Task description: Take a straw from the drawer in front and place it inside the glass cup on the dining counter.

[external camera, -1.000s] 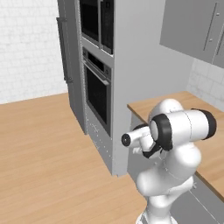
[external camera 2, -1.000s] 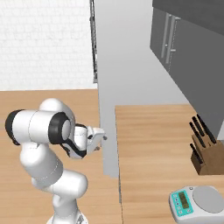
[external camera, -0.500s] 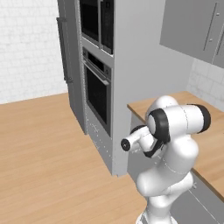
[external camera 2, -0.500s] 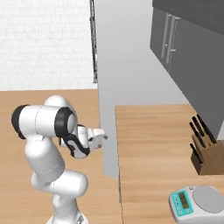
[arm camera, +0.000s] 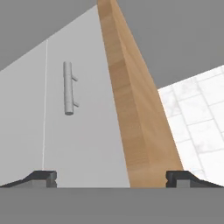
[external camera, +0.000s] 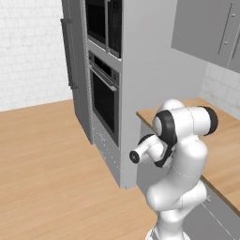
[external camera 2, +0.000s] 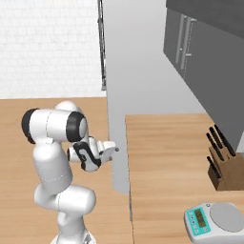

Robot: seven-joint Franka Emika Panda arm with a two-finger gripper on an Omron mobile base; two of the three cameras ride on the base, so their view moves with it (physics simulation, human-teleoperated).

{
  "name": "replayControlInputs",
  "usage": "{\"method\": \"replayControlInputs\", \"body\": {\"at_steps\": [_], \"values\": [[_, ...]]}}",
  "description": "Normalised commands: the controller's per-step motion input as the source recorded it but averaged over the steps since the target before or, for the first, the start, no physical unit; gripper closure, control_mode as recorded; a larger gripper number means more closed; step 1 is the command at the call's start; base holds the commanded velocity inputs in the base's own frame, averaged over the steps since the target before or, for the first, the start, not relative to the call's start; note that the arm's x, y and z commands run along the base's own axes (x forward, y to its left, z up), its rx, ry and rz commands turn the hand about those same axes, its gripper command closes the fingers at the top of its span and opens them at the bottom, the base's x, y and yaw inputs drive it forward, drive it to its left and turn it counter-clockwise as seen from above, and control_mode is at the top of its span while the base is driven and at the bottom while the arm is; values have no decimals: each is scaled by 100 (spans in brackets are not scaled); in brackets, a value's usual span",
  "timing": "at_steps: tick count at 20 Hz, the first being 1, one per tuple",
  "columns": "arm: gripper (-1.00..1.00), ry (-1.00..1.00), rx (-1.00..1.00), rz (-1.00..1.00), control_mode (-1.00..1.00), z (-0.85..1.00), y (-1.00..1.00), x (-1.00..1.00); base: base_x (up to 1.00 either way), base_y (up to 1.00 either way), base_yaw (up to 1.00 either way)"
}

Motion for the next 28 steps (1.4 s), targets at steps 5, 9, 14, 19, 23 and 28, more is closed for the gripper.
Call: {"method": "replayControlInputs", "body": {"at_steps": [5, 9, 14, 19, 23, 28], "values": [[-100, 3, -11, 0, -100, -26, 0, 29, 0, 0, 0], [-100, 5, -8, 0, -100, -21, -5, 15, 0, 0, 0], [-100, 2, -6, -2, -100, -8, -4, 22, 0, 0, 0], [-100, 0, 0, -1, -100, 0, -12, 23, 0, 0, 0], [-100, 1, 0, 0, -100, -16, -13, 29, 0, 0, 0], [-100, 0, 0, 0, -100, -23, -17, 38, 0, 0, 0]]}}
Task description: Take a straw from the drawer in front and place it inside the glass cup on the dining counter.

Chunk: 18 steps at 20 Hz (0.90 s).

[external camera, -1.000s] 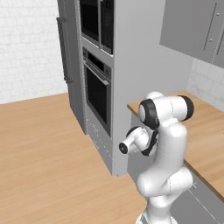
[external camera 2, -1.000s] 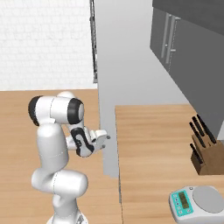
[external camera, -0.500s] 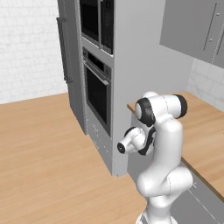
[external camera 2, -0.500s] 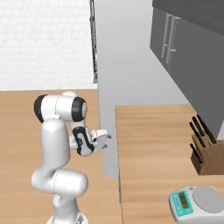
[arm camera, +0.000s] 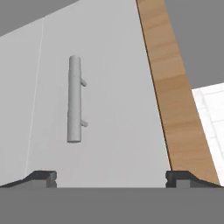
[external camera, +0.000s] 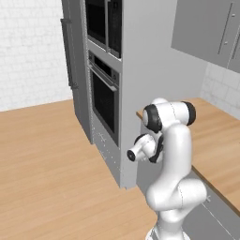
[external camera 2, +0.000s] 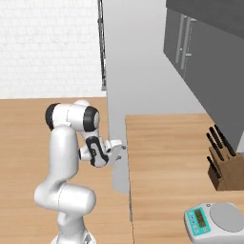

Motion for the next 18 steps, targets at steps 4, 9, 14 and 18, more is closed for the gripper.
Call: {"method": "replayControlInputs", "body": {"at_steps": [4, 9, 14, 18], "values": [[-100, 2, 0, 0, -100, -36, -3, 44, 0, 0, 0], [-100, 0, -1, 0, -100, -38, 0, 43, 0, 0, 0], [-100, 0, -1, 0, -100, -28, -1, 44, 0, 0, 0], [-100, 0, -1, 0, -100, -26, -2, 40, 0, 0, 0]]}}
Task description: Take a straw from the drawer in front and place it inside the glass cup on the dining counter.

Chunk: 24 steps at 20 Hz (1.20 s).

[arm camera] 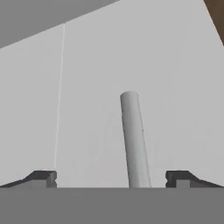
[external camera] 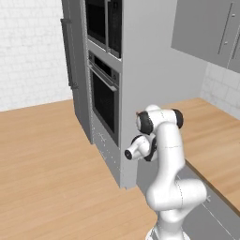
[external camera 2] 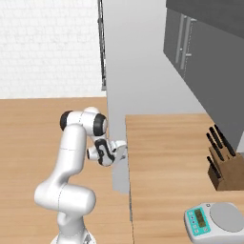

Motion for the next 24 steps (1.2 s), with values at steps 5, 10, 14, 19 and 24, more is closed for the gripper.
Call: {"method": "replayControlInputs", "body": {"at_steps": [5, 10, 14, 19, 24], "values": [[-100, 0, 0, 0, -100, -19, -20, 12, 0, 0, 0], [-100, 1, 0, 0, -100, -20, -32, 10, 0, 0, 0], [-100, 0, 0, 2, -100, -14, -33, 21, 0, 0, 0], [-100, 0, 0, 4, -100, -19, -33, 28, 0, 0, 0], [100, 0, 0, 2, -100, -24, -21, 29, 0, 0, 0]]}}
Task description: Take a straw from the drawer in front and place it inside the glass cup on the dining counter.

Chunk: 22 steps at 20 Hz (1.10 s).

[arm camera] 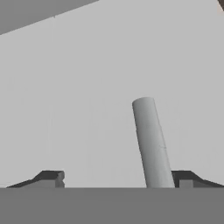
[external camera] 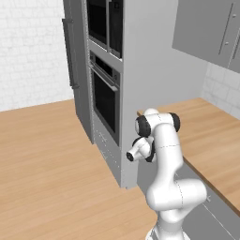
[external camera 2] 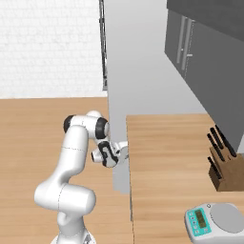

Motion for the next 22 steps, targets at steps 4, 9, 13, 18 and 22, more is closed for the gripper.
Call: {"method": "replayControlInputs", "body": {"at_steps": [4, 9, 13, 18, 22], "values": [[100, 0, 0, 0, -100, -14, -7, 13, 0, 0, 0], [100, 4, 0, 0, -100, 0, 2, 9, 0, 0, 0], [100, 0, 0, 0, -100, 0, 18, 2, 0, 0, 0], [100, 0, 0, 0, -100, 0, 56, -4, 0, 0, 0], [100, 0, -3, 0, -100, 0, 94, -11, 0, 0, 0]]}}
